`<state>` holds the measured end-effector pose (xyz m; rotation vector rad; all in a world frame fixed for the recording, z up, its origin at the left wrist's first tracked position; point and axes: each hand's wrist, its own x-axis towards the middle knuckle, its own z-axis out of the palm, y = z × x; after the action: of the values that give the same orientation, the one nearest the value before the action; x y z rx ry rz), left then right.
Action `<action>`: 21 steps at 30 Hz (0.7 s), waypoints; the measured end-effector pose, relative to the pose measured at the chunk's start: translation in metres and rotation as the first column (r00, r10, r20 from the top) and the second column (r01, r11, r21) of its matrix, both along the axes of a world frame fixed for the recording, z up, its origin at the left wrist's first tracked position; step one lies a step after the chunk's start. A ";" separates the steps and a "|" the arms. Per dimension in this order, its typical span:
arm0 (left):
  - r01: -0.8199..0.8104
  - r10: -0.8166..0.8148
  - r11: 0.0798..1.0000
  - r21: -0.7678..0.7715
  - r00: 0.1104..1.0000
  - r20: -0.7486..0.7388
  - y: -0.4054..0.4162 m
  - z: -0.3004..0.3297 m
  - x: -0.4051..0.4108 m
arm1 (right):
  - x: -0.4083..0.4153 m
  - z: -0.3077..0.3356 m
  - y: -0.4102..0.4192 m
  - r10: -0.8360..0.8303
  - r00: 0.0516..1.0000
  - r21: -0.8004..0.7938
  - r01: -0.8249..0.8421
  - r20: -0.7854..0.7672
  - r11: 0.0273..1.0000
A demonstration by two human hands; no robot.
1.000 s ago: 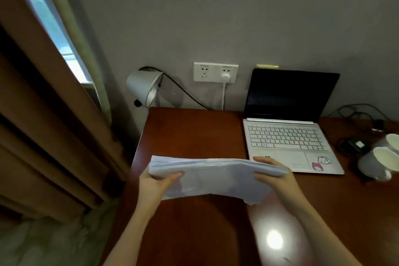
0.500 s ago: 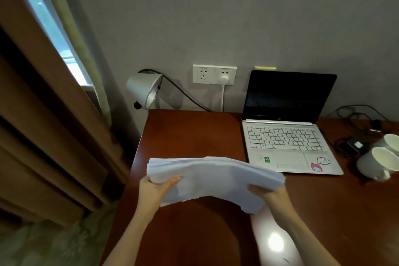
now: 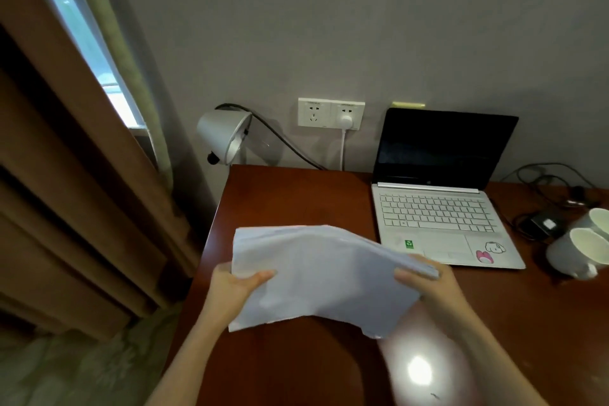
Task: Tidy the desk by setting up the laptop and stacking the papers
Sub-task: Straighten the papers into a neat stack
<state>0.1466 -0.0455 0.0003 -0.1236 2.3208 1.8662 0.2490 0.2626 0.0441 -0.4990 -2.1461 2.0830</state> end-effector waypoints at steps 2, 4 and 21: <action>0.089 -0.094 0.994 -0.070 0.993 -0.068 -0.002 0.024 -0.011 | -0.013 0.033 0.011 0.175 0.984 0.094 -0.176 0.017 0.980; 0.209 -0.246 0.953 -0.218 0.956 -0.161 0.001 0.055 -0.022 | -0.032 0.053 0.010 0.357 0.924 0.314 -0.383 0.139 0.869; 0.201 -0.862 0.407 -0.891 0.408 -0.302 0.041 0.198 0.001 | -0.043 0.057 -0.038 0.435 0.898 0.424 -0.368 -0.069 0.827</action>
<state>0.1479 -0.0047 0.1982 1.5272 2.8218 0.4213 0.2064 0.2244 0.1014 0.1879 -2.6523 1.6777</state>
